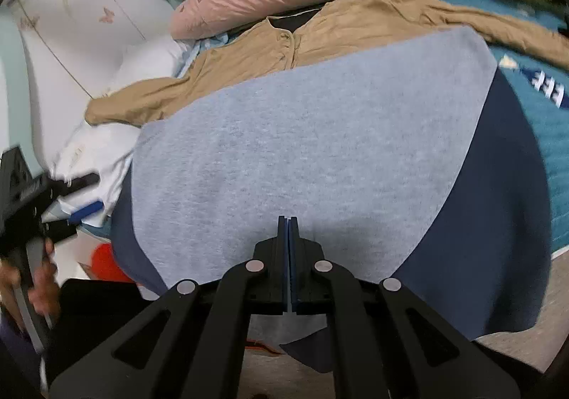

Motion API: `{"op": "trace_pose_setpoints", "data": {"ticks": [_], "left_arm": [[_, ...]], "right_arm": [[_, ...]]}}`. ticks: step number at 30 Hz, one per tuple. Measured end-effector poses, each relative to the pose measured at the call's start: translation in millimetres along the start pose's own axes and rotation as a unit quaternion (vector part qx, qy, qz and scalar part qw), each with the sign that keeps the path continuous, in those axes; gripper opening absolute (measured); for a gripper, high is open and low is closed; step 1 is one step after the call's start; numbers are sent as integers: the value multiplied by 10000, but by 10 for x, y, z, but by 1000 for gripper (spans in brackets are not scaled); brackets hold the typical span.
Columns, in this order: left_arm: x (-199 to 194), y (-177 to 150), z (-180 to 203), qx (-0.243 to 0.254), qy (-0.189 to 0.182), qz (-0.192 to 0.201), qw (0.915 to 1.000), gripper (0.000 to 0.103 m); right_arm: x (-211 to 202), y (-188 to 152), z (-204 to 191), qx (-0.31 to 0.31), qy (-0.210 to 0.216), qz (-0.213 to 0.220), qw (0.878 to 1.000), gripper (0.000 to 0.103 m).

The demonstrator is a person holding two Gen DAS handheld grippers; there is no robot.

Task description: Fold large clothes

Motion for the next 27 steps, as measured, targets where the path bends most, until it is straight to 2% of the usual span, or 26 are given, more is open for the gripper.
{"op": "trace_pose_setpoints", "data": {"ticks": [2,7,12,17,21,22,23,27], "left_arm": [[84,247,-32,241,66,174,9995,81],[574,664,-69,570,-71,50,9983,81],[957,713,-248,613,-63,-276,9977,81],[1113,737,-197,821,-169,-293,9961,79],[1239,685,-190,909,-218,-563,9940,52],[1230,687,-162,997,-245,-540,9933,48],[1210,681,-128,1048,-283,-527,9927,39],[1038,682,11,1343,-126,-288,9904,31]], "right_arm": [[40,57,-33,52,28,-4,10000,1],[236,211,-112,52,25,-34,10000,1],[351,276,-72,137,-79,-80,9998,1],[409,293,-52,222,-89,-119,9996,1],[419,304,-46,201,-93,-115,9997,1],[419,301,-44,202,-87,-117,9997,1],[420,298,-39,219,-73,-120,9997,1],[413,292,-24,256,-37,-127,9996,1]]}}
Point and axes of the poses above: each gripper's, at about its wrist camera, not at the fingertips, and x roughly the way its jaws point, z to its right, y to its top, the point moved 8 cm from there along x, roughly the way its jaws point, and after that the axes turned 4 degrees about x, right-handed, at the moved point
